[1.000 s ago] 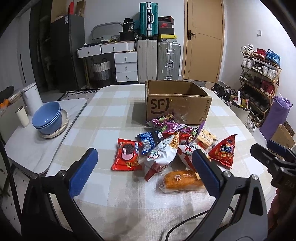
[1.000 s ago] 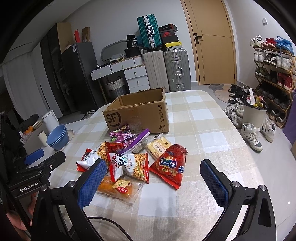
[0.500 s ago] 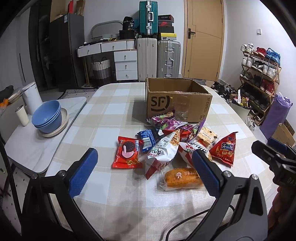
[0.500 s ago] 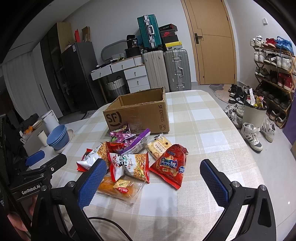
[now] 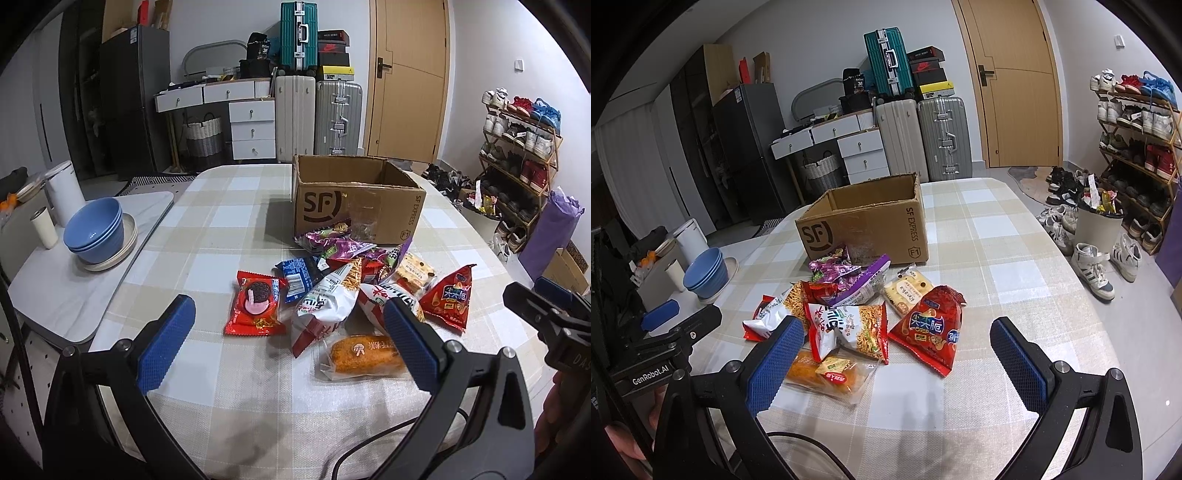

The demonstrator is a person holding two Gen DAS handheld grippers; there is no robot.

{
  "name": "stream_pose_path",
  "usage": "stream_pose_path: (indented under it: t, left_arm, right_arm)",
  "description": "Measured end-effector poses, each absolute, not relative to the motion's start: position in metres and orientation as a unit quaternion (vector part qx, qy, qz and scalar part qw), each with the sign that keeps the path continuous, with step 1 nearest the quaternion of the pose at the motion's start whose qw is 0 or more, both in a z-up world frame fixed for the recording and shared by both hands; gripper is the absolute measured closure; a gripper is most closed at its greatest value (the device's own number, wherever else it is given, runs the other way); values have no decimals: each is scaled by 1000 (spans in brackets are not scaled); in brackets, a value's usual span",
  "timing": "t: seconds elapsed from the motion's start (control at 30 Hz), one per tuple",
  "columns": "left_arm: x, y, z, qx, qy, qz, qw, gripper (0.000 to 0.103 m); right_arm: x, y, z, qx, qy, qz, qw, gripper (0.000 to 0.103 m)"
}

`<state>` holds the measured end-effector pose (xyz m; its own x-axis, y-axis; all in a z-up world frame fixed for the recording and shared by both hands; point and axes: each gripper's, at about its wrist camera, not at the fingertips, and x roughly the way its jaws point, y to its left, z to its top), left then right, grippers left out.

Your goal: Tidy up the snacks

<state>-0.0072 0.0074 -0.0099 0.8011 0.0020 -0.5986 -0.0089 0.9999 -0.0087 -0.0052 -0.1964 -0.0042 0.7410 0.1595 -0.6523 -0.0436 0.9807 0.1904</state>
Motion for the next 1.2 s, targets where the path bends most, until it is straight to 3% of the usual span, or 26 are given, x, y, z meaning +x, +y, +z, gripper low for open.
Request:
stream_pose_path:
  t: [0.57,1.07,1.1,1.2]
  left_arm:
    - [6,16,-17,-7,339,10,941,2]
    - [63,79,-60,-41,382,50,922,2]
    - [66,82,-63,-42,384,51,921,2]
    - [75,91,-72,-47,393,55,917,2]
  right_arm:
    - [1,-195,-11,71,373,49,924,0]
    - [60,-228,-61,81,446,47,890,0]
    - [62,-228,-64,78,448,48,889,1]
    - [75,-225,-76,69,460,62,883,22]
